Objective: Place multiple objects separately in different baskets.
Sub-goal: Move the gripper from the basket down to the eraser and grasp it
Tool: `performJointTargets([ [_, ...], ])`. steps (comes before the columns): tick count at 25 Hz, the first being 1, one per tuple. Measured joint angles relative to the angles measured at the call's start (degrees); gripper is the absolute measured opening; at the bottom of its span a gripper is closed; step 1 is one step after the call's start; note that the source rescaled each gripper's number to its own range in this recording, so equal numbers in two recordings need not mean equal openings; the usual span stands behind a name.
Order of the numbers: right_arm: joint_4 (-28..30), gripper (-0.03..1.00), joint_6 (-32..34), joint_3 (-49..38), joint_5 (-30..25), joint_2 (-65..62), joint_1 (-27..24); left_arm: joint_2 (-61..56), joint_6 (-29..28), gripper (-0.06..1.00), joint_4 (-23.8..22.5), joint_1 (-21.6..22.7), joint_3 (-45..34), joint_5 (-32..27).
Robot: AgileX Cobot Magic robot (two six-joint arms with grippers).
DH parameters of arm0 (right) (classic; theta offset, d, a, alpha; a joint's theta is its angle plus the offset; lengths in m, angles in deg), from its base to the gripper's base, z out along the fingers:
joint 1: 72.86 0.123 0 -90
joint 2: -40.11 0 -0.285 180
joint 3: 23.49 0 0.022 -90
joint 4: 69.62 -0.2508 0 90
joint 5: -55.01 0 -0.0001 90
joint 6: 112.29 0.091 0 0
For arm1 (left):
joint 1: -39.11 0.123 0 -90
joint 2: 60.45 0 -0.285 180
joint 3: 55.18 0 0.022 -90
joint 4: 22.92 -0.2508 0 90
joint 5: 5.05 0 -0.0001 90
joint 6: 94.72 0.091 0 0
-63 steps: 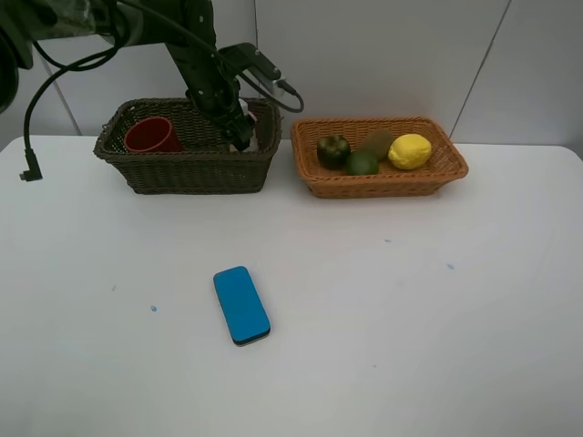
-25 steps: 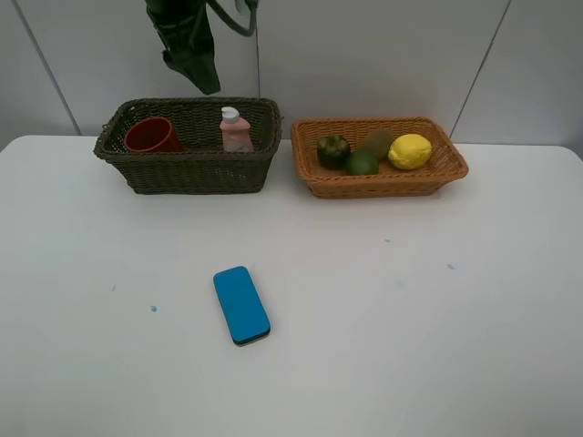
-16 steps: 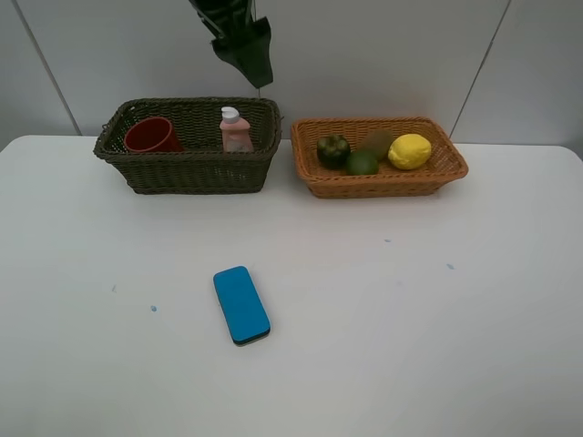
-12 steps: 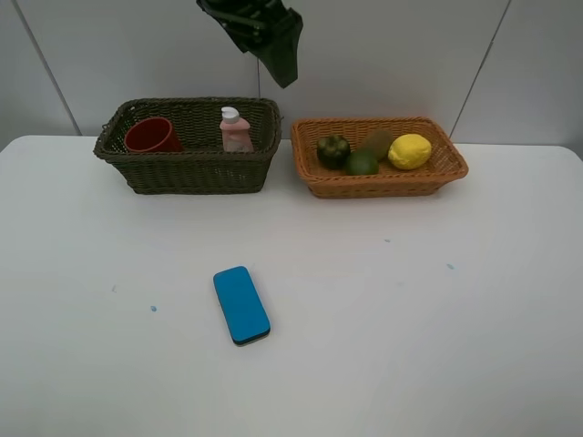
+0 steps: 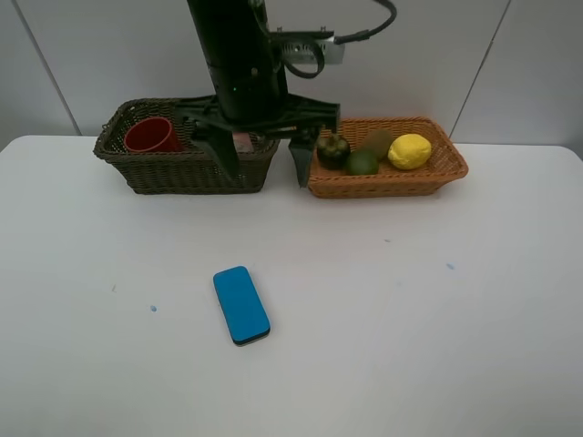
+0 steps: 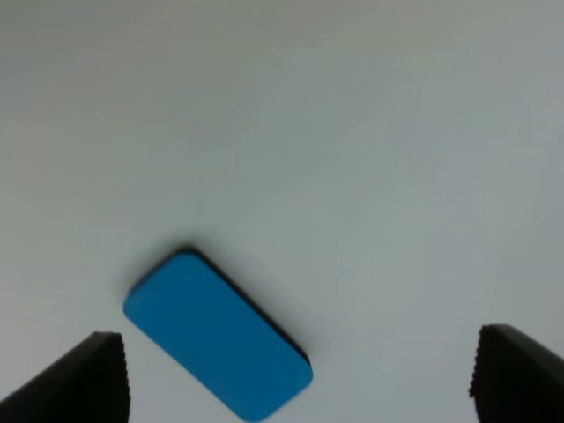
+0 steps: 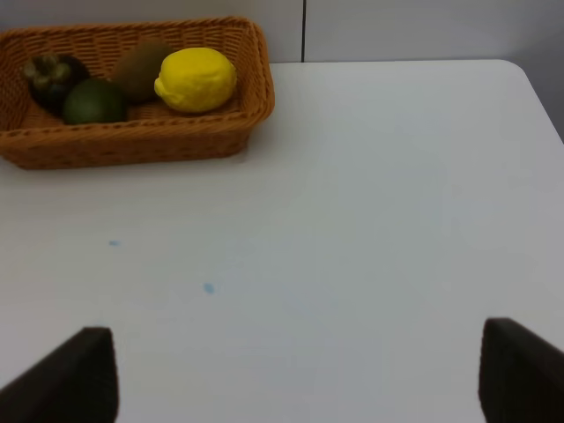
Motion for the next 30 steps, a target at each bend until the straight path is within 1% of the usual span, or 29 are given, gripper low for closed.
performJointTargets([
  [1,0.0,0.87,0.0,0.0,0.0,0.0,0.0,-0.4,-4.0,1.0,0.1,0.0,-1.8,0.0],
  [4,0.0,0.87,0.0,0.0,0.0,0.0,0.0,-1.9,-12.2,1.0,0.5,0.0,-6.4,0.0],
  [6,0.0,0.87,0.0,0.0,0.0,0.0,0.0,-3.0,-14.7,1.0,1.7,0.0,-9.3,0.0],
  [8,0.0,0.87,0.0,0.0,0.0,0.0,0.0,-3.9,-16.3,1.0,4.0,0.0,-11.9,0.0],
  [11,0.0,0.87,0.0,0.0,0.0,0.0,0.0,-4.3,-18.3,1.0,7.2,0.0,-15.5,-0.1],
  [14,0.0,0.87,0.0,0.0,0.0,0.0,0.0,-4.3,-19.7,1.0,8.1,0.0,-18.0,2.3],
  [17,0.0,0.87,0.0,0.0,0.0,0.0,0.0,-4.3,-20.0,1.0,8.1,0.0,-19.8,4.7],
  [22,0.0,0.87,0.0,0.0,0.0,0.0,0.0,-4.3,-20.4,1.0,6.6,0.0,-22.5,8.8],
  [25,0.0,0.87,0.0,0.0,0.0,0.0,0.0,-4.3,-21.4,1.0,5.4,0.0,-24.5,12.0],
  [30,0.0,0.87,0.0,0.0,0.0,0.0,0.0,-4.3,-23.4,1.0,4.0,0.0,-27.4,15.1],
])
